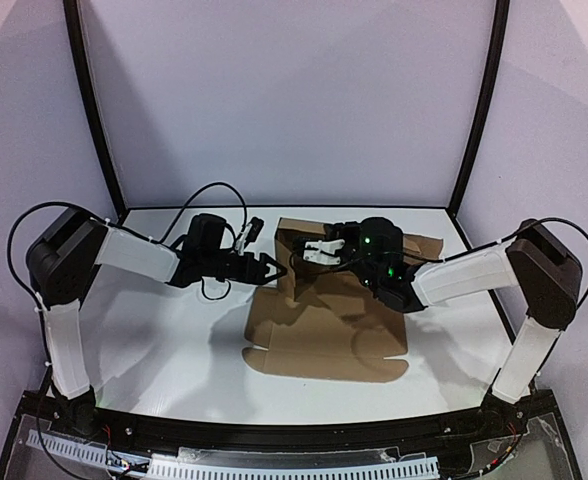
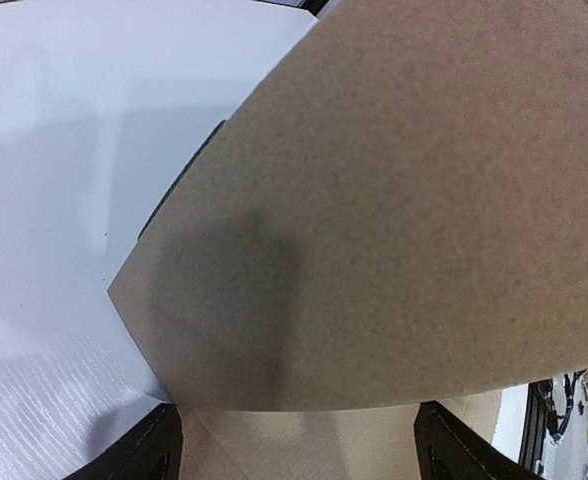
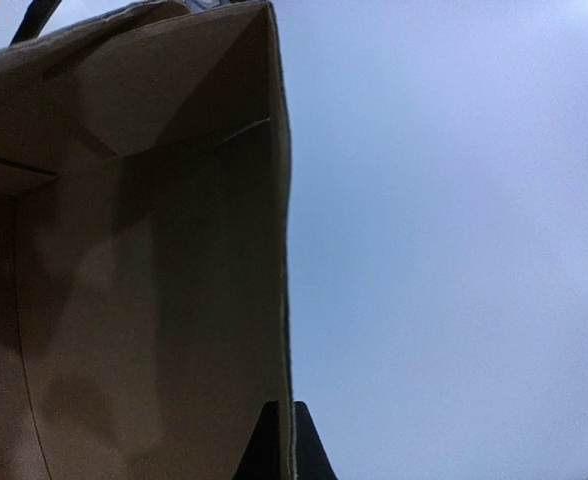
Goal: Fold the paper box
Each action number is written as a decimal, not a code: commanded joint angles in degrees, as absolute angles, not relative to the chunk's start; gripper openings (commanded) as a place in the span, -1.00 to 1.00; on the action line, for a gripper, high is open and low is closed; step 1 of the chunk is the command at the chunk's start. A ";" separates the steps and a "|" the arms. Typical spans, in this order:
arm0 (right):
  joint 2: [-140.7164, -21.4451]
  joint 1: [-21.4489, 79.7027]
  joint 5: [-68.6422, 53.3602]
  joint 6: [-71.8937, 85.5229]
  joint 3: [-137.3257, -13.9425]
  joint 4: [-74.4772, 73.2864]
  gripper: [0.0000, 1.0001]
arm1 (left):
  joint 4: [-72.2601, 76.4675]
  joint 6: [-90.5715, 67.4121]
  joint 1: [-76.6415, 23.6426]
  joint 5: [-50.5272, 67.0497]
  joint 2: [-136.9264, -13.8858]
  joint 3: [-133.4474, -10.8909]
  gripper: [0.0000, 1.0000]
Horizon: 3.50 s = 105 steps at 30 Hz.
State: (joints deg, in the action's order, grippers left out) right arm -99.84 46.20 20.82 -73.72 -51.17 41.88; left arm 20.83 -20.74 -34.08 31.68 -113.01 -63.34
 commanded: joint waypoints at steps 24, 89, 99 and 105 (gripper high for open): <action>-109.29 53.70 29.23 -81.59 -39.00 68.18 -1.00 | 33.73 -15.75 -39.14 17.63 -104.26 -54.09 0.72; -106.92 47.08 22.26 -67.99 -51.09 28.78 -1.00 | 54.71 -22.00 -35.30 1.49 -124.77 -69.21 0.66; -106.08 45.67 20.11 -62.44 -60.07 16.83 -1.00 | 56.00 -19.43 -35.24 1.25 -125.26 -70.95 0.88; -108.52 43.69 21.13 -68.10 -62.10 16.90 -1.00 | 52.25 -16.85 -34.72 1.39 -125.61 -75.85 0.97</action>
State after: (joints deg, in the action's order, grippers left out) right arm -104.56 44.12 25.44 -65.71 -63.25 28.04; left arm 49.13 -18.33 -36.16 3.80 -126.71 -70.58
